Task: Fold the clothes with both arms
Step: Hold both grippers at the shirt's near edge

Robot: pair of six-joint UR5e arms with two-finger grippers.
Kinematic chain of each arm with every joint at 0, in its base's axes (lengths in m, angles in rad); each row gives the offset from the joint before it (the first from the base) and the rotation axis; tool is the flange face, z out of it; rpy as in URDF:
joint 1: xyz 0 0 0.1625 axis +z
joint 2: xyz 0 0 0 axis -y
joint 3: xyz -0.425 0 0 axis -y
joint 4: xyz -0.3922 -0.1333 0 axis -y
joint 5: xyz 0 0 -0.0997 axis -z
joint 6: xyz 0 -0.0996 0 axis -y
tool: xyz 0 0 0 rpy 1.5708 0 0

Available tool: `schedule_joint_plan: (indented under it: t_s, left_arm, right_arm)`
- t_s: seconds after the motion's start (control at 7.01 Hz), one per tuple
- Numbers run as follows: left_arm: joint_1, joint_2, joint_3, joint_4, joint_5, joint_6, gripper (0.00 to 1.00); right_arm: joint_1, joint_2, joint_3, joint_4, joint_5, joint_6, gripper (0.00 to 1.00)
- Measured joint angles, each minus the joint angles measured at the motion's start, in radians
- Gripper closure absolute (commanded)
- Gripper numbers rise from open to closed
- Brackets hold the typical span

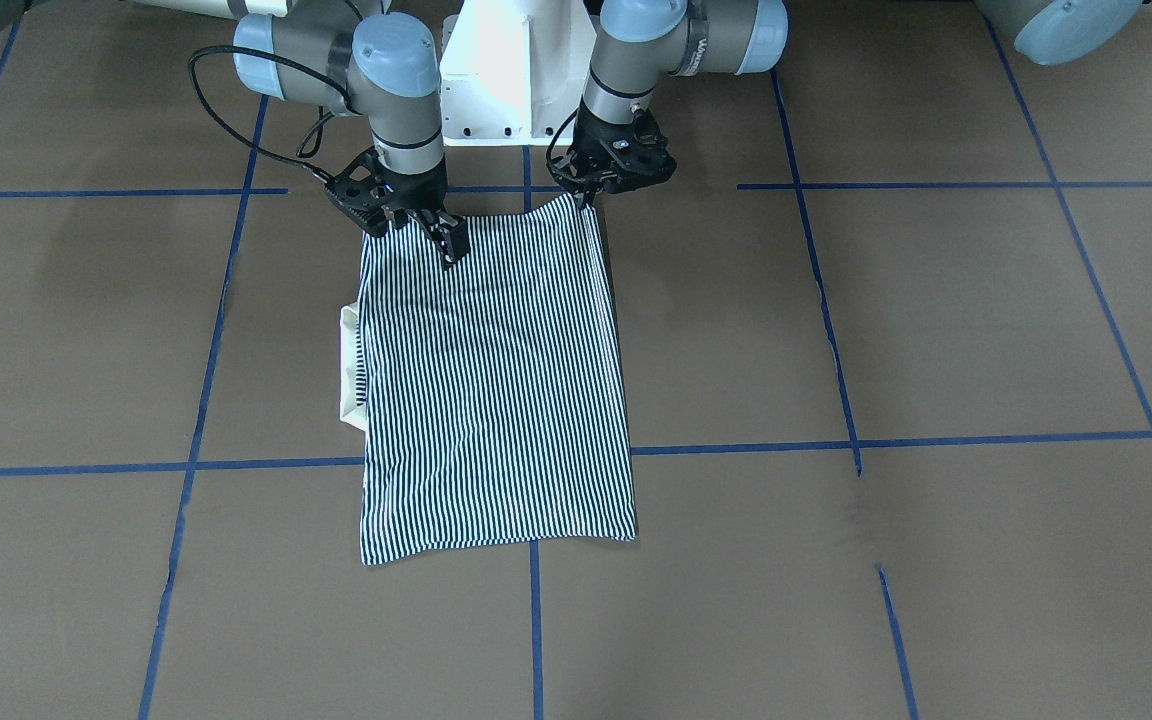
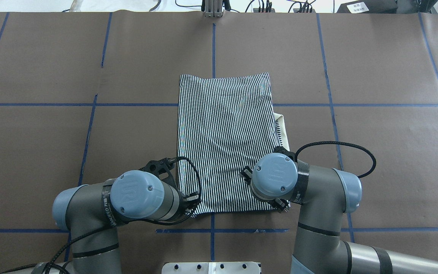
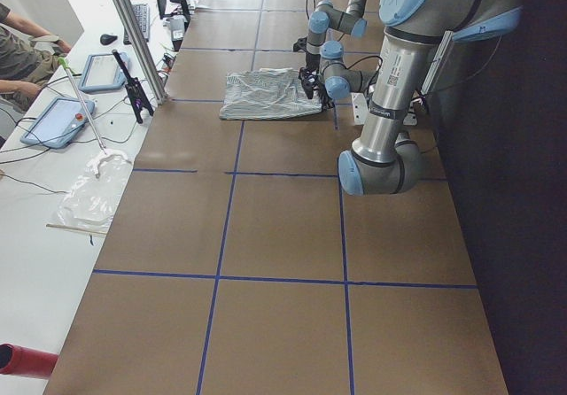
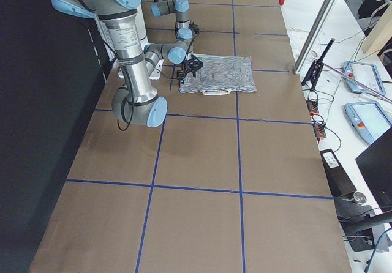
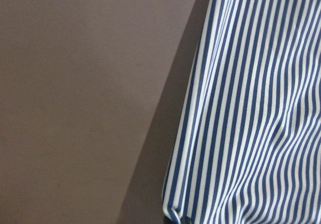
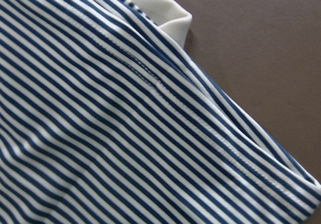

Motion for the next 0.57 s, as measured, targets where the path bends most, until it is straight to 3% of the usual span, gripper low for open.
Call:
schedule_joint_plan:
  t_s: [0.14, 0.29, 0.43, 0.57]
  left_arm:
    - [0.000, 0.000, -0.004, 0.000, 0.000, 0.000, 1.00]
    - [-0.001, 0.000, -0.006, 0.000, 0.000, 0.000, 1.00]
    - [-0.002, 0.000, -0.009, 0.000, 0.000, 0.001, 1.00]
    - [-0.003, 0.000, -0.009, 0.000, 0.000, 0.001, 1.00]
  right_arm:
    - [-0.006, -0.002, -0.004, -0.004, 0.000, 0.000, 0.23]
    - [-0.010, -0.002, -0.008, -0.005, 0.000, 0.000, 0.60]
    - [-0.010, 0.000, -0.008, -0.004, -0.001, 0.000, 0.84]
    - [-0.011, 0.000, -0.008, -0.006, 0.000, -0.001, 1.00]
